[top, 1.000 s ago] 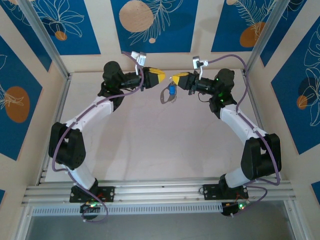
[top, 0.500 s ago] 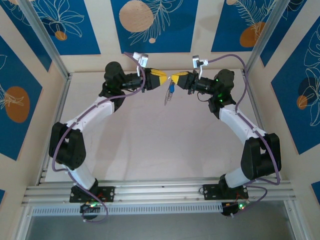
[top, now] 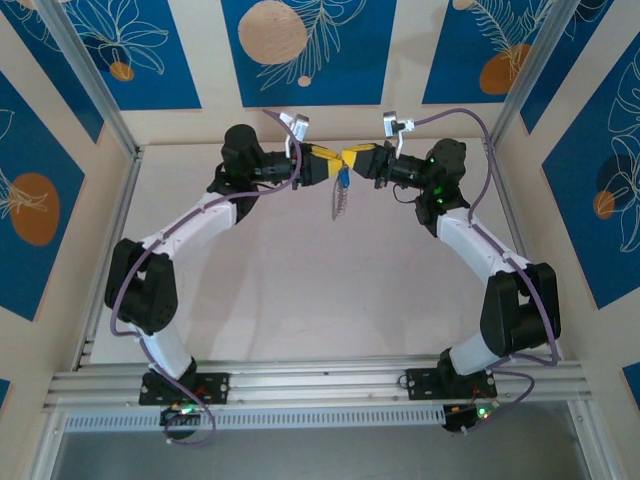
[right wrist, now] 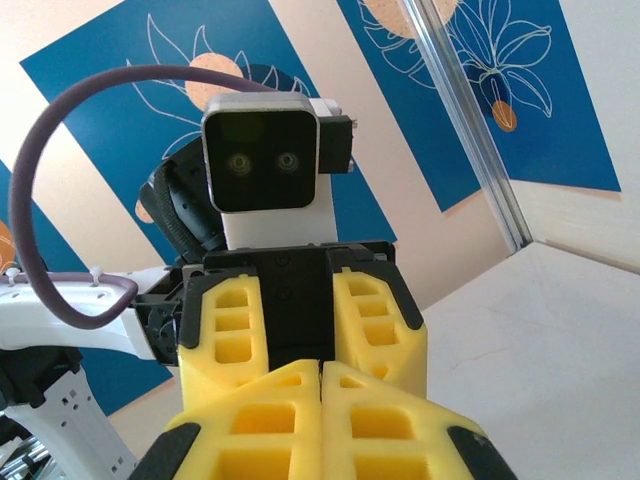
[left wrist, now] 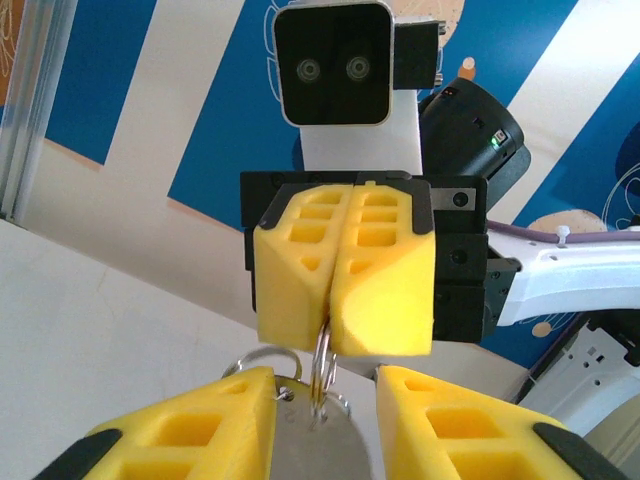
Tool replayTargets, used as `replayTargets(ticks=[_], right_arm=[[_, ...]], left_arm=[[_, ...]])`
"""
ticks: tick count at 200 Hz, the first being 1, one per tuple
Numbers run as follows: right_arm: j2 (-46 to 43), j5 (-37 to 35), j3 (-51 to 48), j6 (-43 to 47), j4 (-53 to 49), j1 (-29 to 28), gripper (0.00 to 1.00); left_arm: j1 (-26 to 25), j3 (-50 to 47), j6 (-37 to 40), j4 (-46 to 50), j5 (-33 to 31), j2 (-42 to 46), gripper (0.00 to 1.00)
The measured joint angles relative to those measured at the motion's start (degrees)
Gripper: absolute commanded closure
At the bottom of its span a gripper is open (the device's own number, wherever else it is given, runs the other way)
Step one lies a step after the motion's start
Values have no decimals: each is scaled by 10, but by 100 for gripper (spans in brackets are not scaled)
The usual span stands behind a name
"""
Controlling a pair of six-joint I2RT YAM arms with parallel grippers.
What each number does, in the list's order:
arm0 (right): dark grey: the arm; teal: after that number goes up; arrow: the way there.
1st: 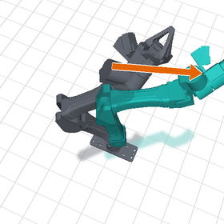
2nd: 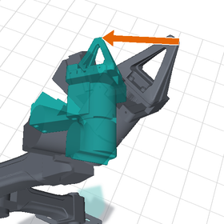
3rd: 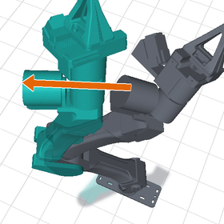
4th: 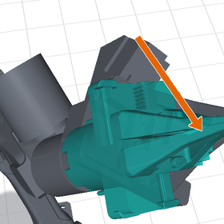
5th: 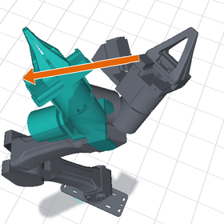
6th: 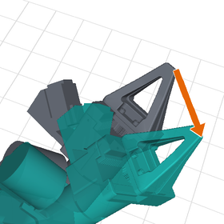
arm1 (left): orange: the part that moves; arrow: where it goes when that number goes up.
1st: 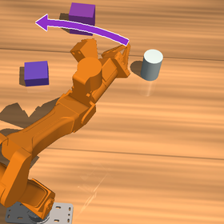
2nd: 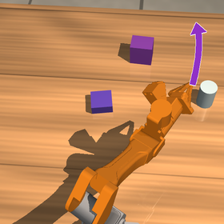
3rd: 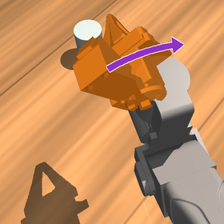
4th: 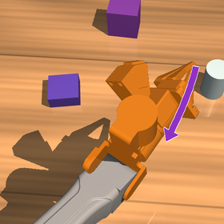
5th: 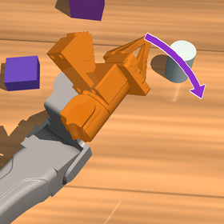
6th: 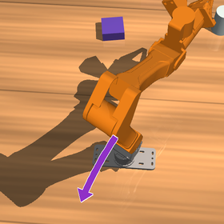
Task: Put the keys on the keyring
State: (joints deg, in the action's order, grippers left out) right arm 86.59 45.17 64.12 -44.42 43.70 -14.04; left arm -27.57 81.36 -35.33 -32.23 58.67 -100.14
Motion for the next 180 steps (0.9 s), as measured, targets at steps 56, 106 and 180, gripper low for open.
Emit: replayTargets(ticks=[56,106,180], right_arm=[[0,0,0,1,0,0,100],[0,0,0,2,-9,0,100],[0,0,0,1,-9,7,100]], left_arm=[[-4,8,2,1,-1,-4,68],[-4,8,7,1,-2,-4,77],[-4,8,10,2,-5,-4,78]])
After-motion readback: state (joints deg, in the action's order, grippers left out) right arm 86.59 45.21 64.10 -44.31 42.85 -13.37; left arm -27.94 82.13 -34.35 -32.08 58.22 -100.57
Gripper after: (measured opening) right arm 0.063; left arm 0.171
